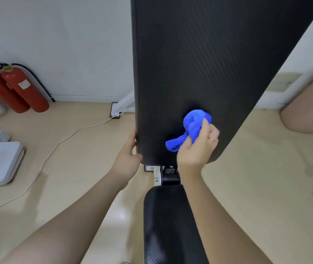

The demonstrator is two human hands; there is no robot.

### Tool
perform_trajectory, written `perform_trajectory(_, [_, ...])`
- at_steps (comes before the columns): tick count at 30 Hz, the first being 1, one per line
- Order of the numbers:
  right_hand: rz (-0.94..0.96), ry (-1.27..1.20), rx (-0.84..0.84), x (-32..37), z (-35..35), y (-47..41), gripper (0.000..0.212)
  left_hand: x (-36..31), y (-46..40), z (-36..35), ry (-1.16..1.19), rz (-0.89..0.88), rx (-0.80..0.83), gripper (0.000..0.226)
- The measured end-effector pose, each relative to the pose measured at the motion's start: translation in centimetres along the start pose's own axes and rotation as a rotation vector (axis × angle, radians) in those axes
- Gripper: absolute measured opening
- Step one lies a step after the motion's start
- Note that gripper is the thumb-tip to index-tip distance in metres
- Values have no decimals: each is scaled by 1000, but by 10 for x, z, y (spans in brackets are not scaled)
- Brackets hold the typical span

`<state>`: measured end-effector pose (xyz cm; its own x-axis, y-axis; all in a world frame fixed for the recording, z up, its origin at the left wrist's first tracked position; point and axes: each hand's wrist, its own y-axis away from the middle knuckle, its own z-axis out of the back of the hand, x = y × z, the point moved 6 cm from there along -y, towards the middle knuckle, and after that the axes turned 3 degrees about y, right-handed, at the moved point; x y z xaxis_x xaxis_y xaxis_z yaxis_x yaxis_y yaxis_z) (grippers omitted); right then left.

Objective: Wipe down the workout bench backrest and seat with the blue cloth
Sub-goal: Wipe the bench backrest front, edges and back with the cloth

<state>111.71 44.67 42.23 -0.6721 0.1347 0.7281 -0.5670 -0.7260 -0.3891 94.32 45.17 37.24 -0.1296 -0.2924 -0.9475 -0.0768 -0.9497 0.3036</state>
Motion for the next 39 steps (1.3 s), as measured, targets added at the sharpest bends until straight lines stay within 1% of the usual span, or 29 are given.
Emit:
perform_trajectory(2, [212,49,198,22,-33,44,51,1,1,-1,-20,-10,11,75])
perform_trajectory(3, [237,64,315,29,-47,60,51,2,0,-1,-34,-8,16,67])
perform_trajectory(4, [219,86,413,32,-57,72,51,3,0,-1,-48,0,30,60])
perform_trajectory(5, [189,96,479,34,-61,77,52,3,-1,0,-50,5,55,57])
perform_trajectory(7, [192,108,502,43,-53,72,53,1,0,10,-29,6,100,68])
perform_trajectory(8, [250,130,475,52,-43,61,53,-3,0,16,-11,-4,113,75])
perform_trajectory(9, [348,169,406,60,-32,47,55,-6,0,20,-6,-11,113,80])
perform_trajectory(10, [469,210,303,76,-21,31,58,-12,0,27,1,-24,75,82])
perform_trajectory(12, [702,252,87,117,0,4,57,-23,2,46,-32,-48,-46,76])
perform_trajectory(14, [883,290,-40,167,14,-20,48,-32,5,62,-48,-79,-130,70])
perform_trajectory(16, [1036,392,-110,210,20,-33,32,-37,6,71,-47,-105,-150,64])
perform_trajectory(17, [1115,493,-75,225,15,-33,24,-39,7,75,-46,-119,-153,62])
perform_trajectory(18, [1205,654,28,232,2,-25,21,-42,7,79,-44,-132,-160,61])
perform_trajectory(19, [1297,865,200,228,-17,-11,24,-43,7,82,-43,-140,-171,59])
perform_trajectory(20, [1348,1061,404,210,-36,7,28,-44,8,82,-35,-145,-187,58])
perform_trajectory(21, [1343,1206,576,189,-50,25,31,-43,10,85,-26,-149,-204,58])
perform_trajectory(22, [1309,1280,695,168,-61,40,33,-40,11,87,-23,-153,-222,57])
perform_trajectory(23, [1277,1326,777,148,-71,54,34,-34,13,90,-26,-154,-234,56])
perform_trajectory(25, [1306,1392,877,117,-88,78,34,-15,15,94,-28,-130,-233,54])
perform_trajectory(26, [1350,1416,895,105,-95,85,33,-5,16,96,-28,-112,-224,53])
perform_trajectory(28, [1432,1415,877,100,-98,86,32,10,17,99,-17,-78,-218,52])
perform_trajectory(30, [1480,1360,801,114,-89,73,30,18,17,101,13,-50,-226,51])
perform_trajectory(31, [1474,1318,725,127,-81,60,30,21,17,99,27,-38,-223,51])
perform_trajectory(34, [1433,1124,378,182,-55,19,25,18,17,94,39,-55,-216,49])
perform_trajectory(35, [1406,1115,313,192,-50,11,23,17,17,91,48,-58,-212,48])
perform_trajectory(37, [1358,1157,233,202,-51,7,26,14,14,89,64,-63,-203,48])
perform_trajectory(38, [1360,1195,212,201,-53,10,28,13,13,88,70,-60,-200,47])
perform_trajectory(39, [1371,1243,227,195,-58,16,29,13,12,89,78,-54,-205,47])
